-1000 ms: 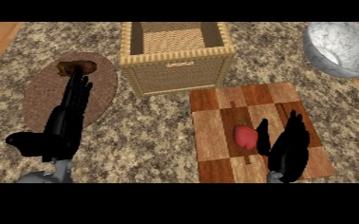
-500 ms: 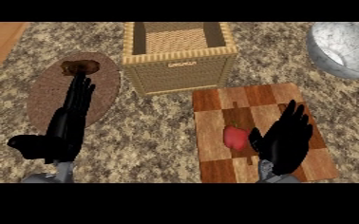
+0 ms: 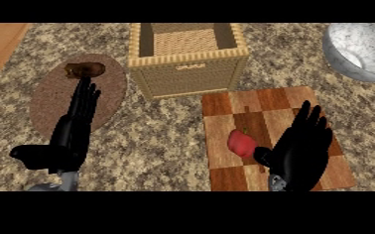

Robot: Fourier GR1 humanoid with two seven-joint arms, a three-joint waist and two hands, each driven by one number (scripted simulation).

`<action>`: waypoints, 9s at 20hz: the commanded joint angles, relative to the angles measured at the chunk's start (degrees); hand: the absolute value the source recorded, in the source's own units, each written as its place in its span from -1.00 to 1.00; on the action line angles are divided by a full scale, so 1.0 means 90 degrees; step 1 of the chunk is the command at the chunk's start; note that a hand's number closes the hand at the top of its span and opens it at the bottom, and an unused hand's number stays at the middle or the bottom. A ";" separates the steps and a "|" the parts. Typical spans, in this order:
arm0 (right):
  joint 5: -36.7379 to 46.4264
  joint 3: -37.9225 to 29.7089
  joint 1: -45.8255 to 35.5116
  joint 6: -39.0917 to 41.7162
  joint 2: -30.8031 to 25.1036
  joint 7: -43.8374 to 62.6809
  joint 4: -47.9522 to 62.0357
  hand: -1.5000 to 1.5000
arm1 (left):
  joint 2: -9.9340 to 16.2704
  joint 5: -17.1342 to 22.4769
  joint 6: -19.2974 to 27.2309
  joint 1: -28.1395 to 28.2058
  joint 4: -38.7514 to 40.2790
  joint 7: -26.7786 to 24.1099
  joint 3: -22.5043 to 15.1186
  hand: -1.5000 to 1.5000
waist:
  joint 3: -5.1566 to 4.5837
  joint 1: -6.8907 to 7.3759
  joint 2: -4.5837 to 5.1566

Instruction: Pick the bell pepper from the cutting board and place it in the basket

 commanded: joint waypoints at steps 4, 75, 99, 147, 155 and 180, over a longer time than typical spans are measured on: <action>0.0113 0.0260 -0.0227 0.0758 0.0044 0.1523 -0.0081 -1.00 | 0.0054 0.0012 -0.0052 -0.0256 -0.0077 0.0130 0.0131 0.00 | 0.0020 0.0040 0.0041; -0.1947 0.2370 -0.1609 0.0910 0.0033 -0.1800 0.2332 1.00 | -0.0502 -0.0312 -0.0871 -0.0598 0.0132 0.0071 -0.0110 0.00 | 0.0062 0.1265 0.0388; -0.4945 0.3523 -0.6204 -0.3068 0.0045 -0.0197 0.1962 1.00 | -0.0528 -0.0460 -0.0704 -0.0683 0.0524 0.0107 0.0101 0.00 | 0.0009 0.0708 0.0041; -0.5058 0.1324 -0.6143 -0.3098 0.0047 -0.3313 0.6386 1.00 | -0.0745 -0.0756 -0.0762 -0.0082 -0.0074 0.0326 0.0552 0.00 | 0.0029 0.0132 0.0085; -0.5075 0.0834 -0.6164 -0.3347 0.0047 -0.2891 0.6298 1.00 | -0.0598 -0.0675 -0.0833 -0.0034 -0.0363 0.0505 0.0757 0.00 | 0.0031 0.0103 0.0053; -0.4400 0.0144 -0.5762 -0.4576 -0.0426 -0.3545 0.5395 -1.00 | -0.0823 -0.0751 -0.1013 0.0046 0.0166 0.0076 0.0906 0.00 | 0.0024 -0.0051 0.0014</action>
